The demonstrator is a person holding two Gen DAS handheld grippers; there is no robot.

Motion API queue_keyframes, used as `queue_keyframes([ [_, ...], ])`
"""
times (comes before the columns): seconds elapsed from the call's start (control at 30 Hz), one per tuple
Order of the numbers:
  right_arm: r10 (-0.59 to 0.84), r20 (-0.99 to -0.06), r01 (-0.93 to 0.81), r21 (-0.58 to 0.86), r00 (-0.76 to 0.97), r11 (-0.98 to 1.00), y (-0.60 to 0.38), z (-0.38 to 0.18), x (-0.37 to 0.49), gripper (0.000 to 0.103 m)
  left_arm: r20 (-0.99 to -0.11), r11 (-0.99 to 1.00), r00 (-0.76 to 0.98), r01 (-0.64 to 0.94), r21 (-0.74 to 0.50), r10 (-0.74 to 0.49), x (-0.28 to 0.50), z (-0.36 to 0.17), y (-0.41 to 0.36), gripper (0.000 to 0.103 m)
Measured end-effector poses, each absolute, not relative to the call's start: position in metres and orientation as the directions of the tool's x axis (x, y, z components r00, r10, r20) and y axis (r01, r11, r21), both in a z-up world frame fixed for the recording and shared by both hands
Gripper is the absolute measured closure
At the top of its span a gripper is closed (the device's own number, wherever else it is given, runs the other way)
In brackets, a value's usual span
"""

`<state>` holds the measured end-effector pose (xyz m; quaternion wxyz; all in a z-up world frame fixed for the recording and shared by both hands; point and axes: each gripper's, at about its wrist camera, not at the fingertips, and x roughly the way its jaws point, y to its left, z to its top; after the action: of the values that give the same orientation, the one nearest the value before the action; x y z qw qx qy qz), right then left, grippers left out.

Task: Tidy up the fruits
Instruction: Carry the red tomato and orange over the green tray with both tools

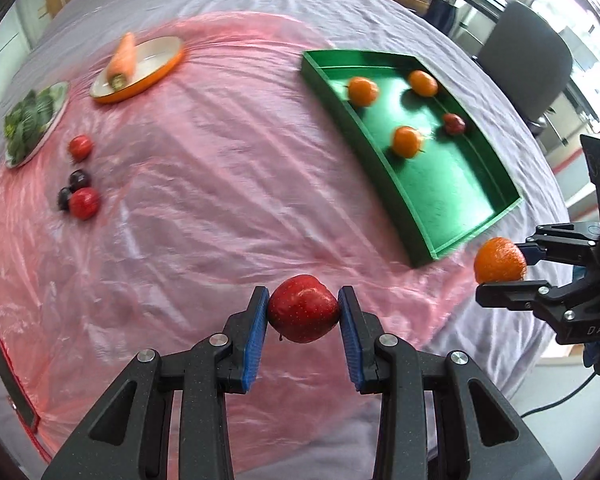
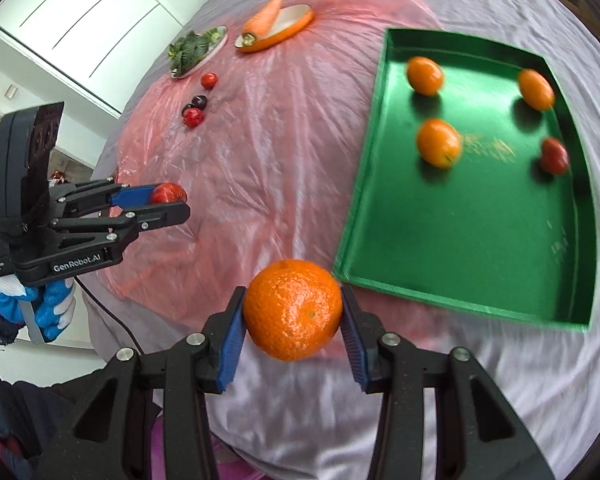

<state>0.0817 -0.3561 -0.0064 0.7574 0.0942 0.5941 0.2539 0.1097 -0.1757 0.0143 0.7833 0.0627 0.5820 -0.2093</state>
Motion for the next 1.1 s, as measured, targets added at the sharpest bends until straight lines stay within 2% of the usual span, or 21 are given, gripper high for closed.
queue_keyframes([
  [0.5,0.394,-0.892,-0.086,0.385,0.221,0.919,-0.462,-0.009,0.049,0.033,-0.922,0.807,0.173,0.556,-0.200,-0.347,0.103,0.019,-0.283,0.073],
  [1.1,0.376,-0.860,-0.127,0.355,0.346,0.926,-0.478,0.002,0.126,0.033,-0.908,0.799,0.225,0.577,-0.169,-0.354,0.148,0.011,-0.338,0.073],
])
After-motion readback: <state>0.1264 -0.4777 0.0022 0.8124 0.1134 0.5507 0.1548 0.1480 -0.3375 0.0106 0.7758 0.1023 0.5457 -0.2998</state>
